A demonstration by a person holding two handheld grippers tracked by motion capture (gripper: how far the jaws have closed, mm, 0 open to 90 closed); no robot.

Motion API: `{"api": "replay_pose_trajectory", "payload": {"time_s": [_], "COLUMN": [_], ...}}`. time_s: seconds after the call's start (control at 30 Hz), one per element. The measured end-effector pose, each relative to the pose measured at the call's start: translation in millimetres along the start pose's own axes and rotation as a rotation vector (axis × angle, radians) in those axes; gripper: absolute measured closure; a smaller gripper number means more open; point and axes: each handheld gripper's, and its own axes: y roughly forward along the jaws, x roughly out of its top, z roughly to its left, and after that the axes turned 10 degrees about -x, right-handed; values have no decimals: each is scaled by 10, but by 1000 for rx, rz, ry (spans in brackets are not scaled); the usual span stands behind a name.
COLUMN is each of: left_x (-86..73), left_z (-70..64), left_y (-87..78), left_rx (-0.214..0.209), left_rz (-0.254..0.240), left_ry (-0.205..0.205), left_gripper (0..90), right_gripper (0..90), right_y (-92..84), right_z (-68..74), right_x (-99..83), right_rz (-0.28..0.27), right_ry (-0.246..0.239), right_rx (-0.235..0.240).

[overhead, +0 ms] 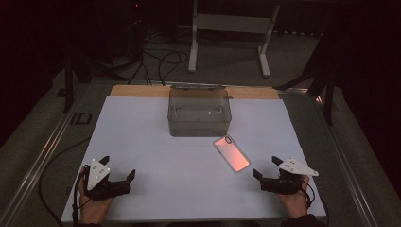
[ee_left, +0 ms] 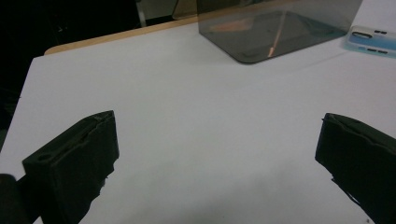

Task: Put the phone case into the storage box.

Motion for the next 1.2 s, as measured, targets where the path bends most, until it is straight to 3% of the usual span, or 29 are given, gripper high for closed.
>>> {"api": "replay_pose_trajectory", "payload": {"time_s": [0.23,1.2], "left_x": [-1,-16], "left_z": [-27,-34], "left_y": [24,38], "left_rx": [3,1], "left_rz": [9,4], "left_ry": [14,-1], "left_gripper": [3,3], "right_gripper": [87,77], "right_y": [10,119], "right_z": [20,60], "right_x": [36,409], "right_rz": [7,56], "right_ry": [-9,-47], "right_rx": [4,17]}}
